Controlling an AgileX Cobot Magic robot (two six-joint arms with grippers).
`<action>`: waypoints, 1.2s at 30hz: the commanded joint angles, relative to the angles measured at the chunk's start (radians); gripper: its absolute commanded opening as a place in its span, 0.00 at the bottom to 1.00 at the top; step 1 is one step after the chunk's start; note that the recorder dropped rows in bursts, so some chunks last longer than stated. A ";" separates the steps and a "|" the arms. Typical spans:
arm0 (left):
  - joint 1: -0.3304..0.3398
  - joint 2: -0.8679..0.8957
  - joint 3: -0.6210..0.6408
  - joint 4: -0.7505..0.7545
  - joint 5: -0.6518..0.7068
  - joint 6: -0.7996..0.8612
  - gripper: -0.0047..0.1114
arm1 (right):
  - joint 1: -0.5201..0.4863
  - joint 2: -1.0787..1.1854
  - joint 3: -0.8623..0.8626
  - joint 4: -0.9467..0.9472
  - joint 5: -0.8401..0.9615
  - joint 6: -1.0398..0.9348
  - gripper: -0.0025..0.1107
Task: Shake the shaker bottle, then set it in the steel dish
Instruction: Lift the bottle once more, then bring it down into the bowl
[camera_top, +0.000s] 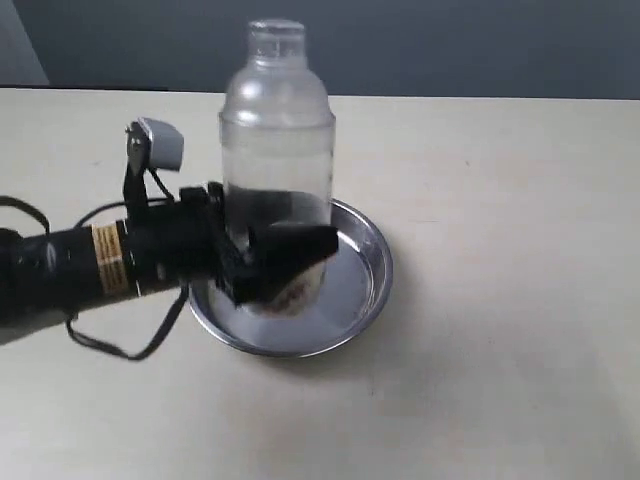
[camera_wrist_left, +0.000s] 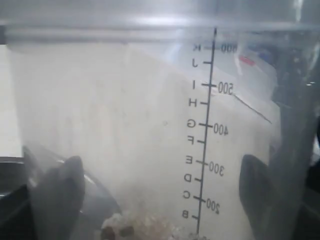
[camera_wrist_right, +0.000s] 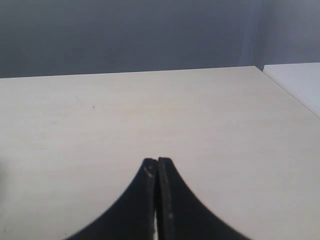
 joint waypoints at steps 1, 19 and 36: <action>-0.070 -0.031 -0.042 -0.355 0.139 0.271 0.04 | -0.005 -0.005 0.001 0.001 -0.013 -0.002 0.01; -0.001 -0.123 -0.143 0.078 0.299 0.002 0.04 | -0.005 -0.005 0.001 0.001 -0.013 -0.002 0.01; -0.068 0.116 0.021 -0.266 -0.094 0.252 0.04 | -0.005 -0.005 0.001 0.001 -0.013 -0.002 0.01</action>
